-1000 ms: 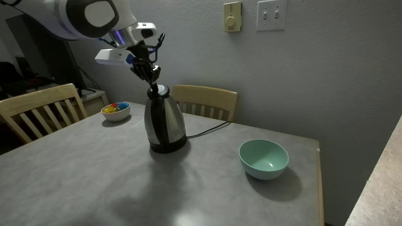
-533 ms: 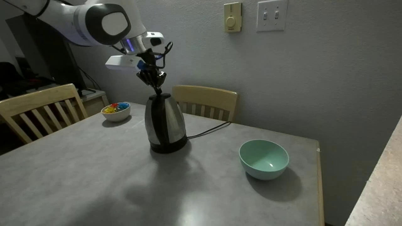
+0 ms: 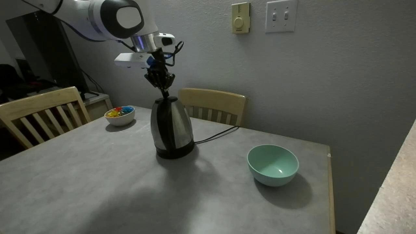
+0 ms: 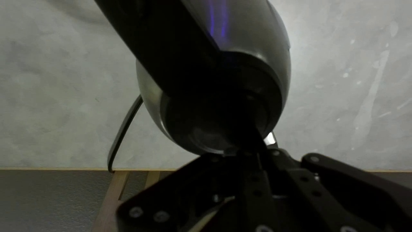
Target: Closed the lid of the kettle
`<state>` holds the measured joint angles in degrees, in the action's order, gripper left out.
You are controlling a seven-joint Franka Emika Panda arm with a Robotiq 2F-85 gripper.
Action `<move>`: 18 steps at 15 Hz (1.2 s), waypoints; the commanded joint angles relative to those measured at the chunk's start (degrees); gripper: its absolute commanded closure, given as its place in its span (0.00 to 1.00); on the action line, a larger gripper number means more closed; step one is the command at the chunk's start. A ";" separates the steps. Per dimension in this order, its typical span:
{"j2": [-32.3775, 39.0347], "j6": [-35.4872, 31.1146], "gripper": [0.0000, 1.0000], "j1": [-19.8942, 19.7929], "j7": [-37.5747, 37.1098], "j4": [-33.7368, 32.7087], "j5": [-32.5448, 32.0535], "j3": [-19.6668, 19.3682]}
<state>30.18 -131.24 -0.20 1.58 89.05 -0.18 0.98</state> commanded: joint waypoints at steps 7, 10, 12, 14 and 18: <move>-5.79 1.89 1.00 3.06 -1.61 3.09 -7.15 -1.63; -7.87 6.93 1.00 3.15 -2.69 2.92 -8.13 -1.57; -8.81 11.33 1.00 2.72 -2.08 2.36 -7.04 -0.99; -9.47 14.49 1.00 2.49 -1.70 1.95 -6.52 -0.75; -10.03 18.14 1.00 2.30 -1.34 1.36 -5.88 -0.48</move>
<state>21.41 -115.56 2.39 -0.48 89.62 -7.08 0.24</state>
